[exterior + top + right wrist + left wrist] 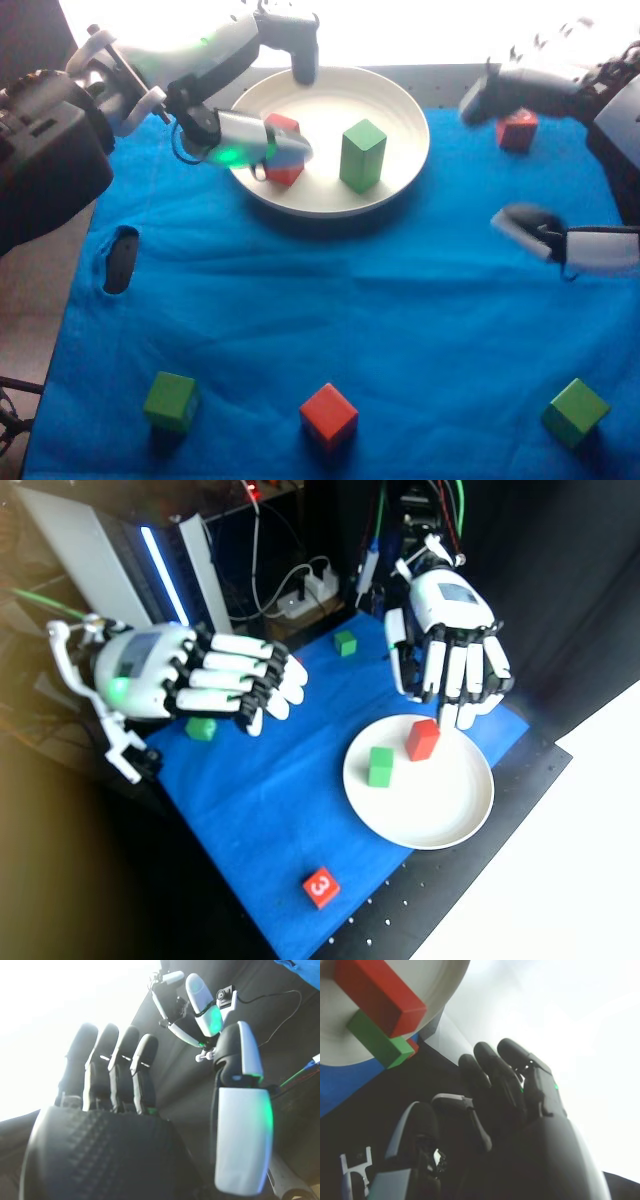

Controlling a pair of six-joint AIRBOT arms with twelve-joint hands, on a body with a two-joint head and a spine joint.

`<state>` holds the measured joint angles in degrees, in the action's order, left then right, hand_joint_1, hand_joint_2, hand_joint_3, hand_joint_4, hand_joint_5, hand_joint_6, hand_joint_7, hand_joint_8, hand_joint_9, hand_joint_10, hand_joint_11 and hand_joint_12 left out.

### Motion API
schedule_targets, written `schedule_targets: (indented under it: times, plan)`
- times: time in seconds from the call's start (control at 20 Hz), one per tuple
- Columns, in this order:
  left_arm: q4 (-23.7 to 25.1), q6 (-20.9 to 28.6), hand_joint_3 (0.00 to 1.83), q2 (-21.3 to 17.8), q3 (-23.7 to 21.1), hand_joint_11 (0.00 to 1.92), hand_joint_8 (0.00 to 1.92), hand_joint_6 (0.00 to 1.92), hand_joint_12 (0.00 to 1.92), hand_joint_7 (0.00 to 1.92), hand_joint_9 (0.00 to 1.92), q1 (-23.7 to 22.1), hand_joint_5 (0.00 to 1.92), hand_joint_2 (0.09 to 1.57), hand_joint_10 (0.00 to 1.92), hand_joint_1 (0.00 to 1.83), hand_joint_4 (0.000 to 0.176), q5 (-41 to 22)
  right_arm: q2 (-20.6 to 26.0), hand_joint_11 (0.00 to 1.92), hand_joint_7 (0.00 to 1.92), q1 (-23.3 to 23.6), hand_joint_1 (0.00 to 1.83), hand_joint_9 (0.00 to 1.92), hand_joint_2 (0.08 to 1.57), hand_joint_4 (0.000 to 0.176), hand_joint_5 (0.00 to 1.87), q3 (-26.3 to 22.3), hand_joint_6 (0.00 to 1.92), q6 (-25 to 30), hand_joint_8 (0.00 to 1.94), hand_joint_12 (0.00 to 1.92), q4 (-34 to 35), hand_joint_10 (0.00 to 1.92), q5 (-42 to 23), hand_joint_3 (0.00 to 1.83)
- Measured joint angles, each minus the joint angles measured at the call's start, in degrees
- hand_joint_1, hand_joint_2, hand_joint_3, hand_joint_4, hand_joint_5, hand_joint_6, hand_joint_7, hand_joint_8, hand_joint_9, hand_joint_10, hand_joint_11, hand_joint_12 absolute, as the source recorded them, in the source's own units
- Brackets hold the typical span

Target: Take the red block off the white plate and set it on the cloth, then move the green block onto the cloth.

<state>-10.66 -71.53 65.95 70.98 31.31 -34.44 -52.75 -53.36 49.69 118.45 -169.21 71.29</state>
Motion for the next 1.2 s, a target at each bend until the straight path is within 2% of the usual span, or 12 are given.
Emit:
schedule_targets:
  times: [0.1,0.2,0.25,0.3,0.35,0.4,0.45,0.5,0.65,0.9,1.0,1.2]
  plan:
    - [0.0,0.0,0.0,0.0,0.0,0.0,0.09,0.4,1.56,0.53,0.23,0.3,0.42,0.99,0.8,0.92,0.0,-0.2,0.0,0.31,0.49,0.0,1.3,0.44,0.77,0.0,0.52,0.0,0.94,0.0,1.15,1.77,0.1,1.34,-0.1,0.41]
    - [0.0,0.0,0.0,0.0,0.0,0.0,0.07,0.49,1.59,0.52,0.2,0.3,0.36,1.0,0.86,0.89,0.0,-0.1,0.0,0.38,0.54,0.0,1.26,0.48,0.73,0.0,0.56,0.0,1.0,0.0,1.14,1.79,0.2,1.34,-0.1,0.42]
    - [0.0,0.0,0.0,0.0,0.1,0.0,0.05,0.52,1.52,0.51,0.18,0.3,0.34,1.0,0.76,0.91,0.037,-0.1,0.0,0.43,0.53,0.0,1.26,0.5,0.75,0.0,0.54,0.0,1.02,0.0,1.14,1.75,0.3,1.35,-0.1,0.43]
    - [0.0,0.0,0.0,0.0,0.4,0.0,0.04,0.51,1.44,0.49,0.17,0.3,0.32,1.02,0.66,0.88,0.052,0.0,0.0,0.41,0.56,0.0,1.26,0.49,0.75,0.0,0.53,0.1,1.03,0.0,1.15,1.78,0.3,1.37,-0.1,0.45]
    - [-0.5,0.0,0.0,0.0,0.7,0.0,0.03,0.51,1.41,0.5,0.18,0.3,0.33,1.02,0.64,0.91,0.042,0.1,0.0,0.41,0.59,0.0,1.23,0.5,0.73,0.0,0.54,0.2,1.05,0.0,1.14,1.78,0.3,1.39,-0.1,0.51]
    - [-1.0,0.0,0.0,0.0,1.0,0.0,0.04,0.51,1.45,0.52,0.22,0.3,0.34,1.01,0.67,0.95,0.009,0.2,0.0,0.41,0.6,0.0,1.24,0.5,0.68,0.0,0.54,0.3,1.08,0.0,1.18,1.8,0.6,1.42,-0.1,0.59]
    - [-1.1,0.0,0.0,0.0,1.3,0.0,0.02,0.38,1.41,0.48,0.21,0.3,0.35,0.99,0.63,0.95,0.012,0.7,0.0,0.44,0.59,0.0,1.25,0.52,0.63,0.0,0.55,0.3,1.13,0.0,1.24,1.82,0.8,1.46,-0.1,0.69]
    - [-1.1,0.0,0.0,0.0,1.8,0.0,0.01,0.26,1.38,0.47,0.21,0.1,0.38,0.98,0.6,0.95,0.0,1.5,0.0,0.45,0.58,0.0,1.27,0.52,0.59,0.0,0.55,0.3,1.16,0.0,1.28,1.83,0.7,1.48,-0.1,0.75]
    - [-0.3,0.0,0.0,1.1,3.5,0.0,0.01,0.06,1.49,0.43,0.25,-1.5,0.42,0.92,0.56,0.97,0.0,5.0,-0.1,0.47,0.55,0.0,1.28,0.52,0.57,0.0,0.52,0.4,1.21,0.0,1.35,1.85,0.7,1.51,-0.1,0.82]
    - [1.2,0.0,0.0,5.9,8.1,0.02,0.01,0.02,1.52,0.46,0.31,-2.6,0.45,0.85,0.54,1.02,0.0,11.8,-0.4,0.51,0.62,0.0,1.15,0.59,0.68,0.0,0.59,0.7,1.05,0.0,1.23,1.76,0.9,1.46,-0.1,0.62]
    - [1.2,0.0,0.0,7.4,9.9,0.06,0.03,0.02,1.63,0.54,0.26,-2.5,0.5,0.85,0.9,1.02,0.0,14.5,-0.4,0.49,0.6,0.0,1.08,0.57,0.77,0.0,0.57,0.7,1.04,0.0,1.2,1.73,1.0,1.43,-0.1,0.49]
    - [1.0,0.0,0.0,8.1,11.3,0.09,0.04,0.02,1.57,0.56,0.27,-2.5,0.54,0.87,0.91,1.07,0.0,16.3,-0.4,0.49,0.59,0.0,1.09,0.57,0.79,0.0,0.57,0.7,1.04,0.0,1.21,1.71,1.0,1.42,-0.1,0.45]
